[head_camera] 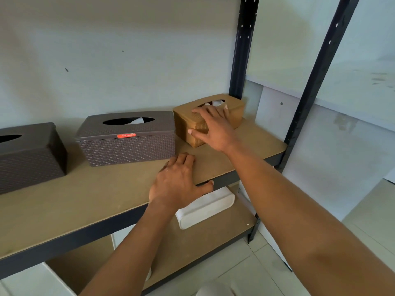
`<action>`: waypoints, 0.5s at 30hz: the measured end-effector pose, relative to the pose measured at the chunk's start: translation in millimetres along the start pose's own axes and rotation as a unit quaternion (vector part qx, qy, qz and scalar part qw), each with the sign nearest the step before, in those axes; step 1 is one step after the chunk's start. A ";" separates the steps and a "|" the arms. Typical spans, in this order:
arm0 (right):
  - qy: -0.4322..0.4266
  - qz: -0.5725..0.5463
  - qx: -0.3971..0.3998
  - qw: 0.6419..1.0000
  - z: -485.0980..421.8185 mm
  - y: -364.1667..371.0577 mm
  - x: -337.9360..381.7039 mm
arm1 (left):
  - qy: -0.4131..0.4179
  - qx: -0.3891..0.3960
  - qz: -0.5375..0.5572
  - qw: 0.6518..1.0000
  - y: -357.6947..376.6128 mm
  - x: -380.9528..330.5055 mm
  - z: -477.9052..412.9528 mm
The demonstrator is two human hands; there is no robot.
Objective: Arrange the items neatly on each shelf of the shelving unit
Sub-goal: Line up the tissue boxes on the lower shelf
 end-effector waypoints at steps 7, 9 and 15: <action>0.056 0.069 -0.055 0.995 3.1 11.0 25.0 | 0.001 -0.001 0.003 1.000 -1.6 -0.9 0.6; 0.062 0.066 -0.048 0.995 3.4 11.5 26.7 | 0.002 -0.001 0.001 1.000 -1.4 -1.4 0.7; 0.110 -0.044 -0.063 0.991 37.2 12.3 24.4 | 0.002 -0.012 -0.003 1.000 -3.2 -3.5 2.5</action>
Point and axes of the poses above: each hand's wrist, its own z-axis away from the middle knuckle, its own y-axis out of the palm, x = y × z, the point moved 2 cm from there along -z, towards the middle knuckle, and after that the axes turned 8 degrees about y, right-handed, at the moved point
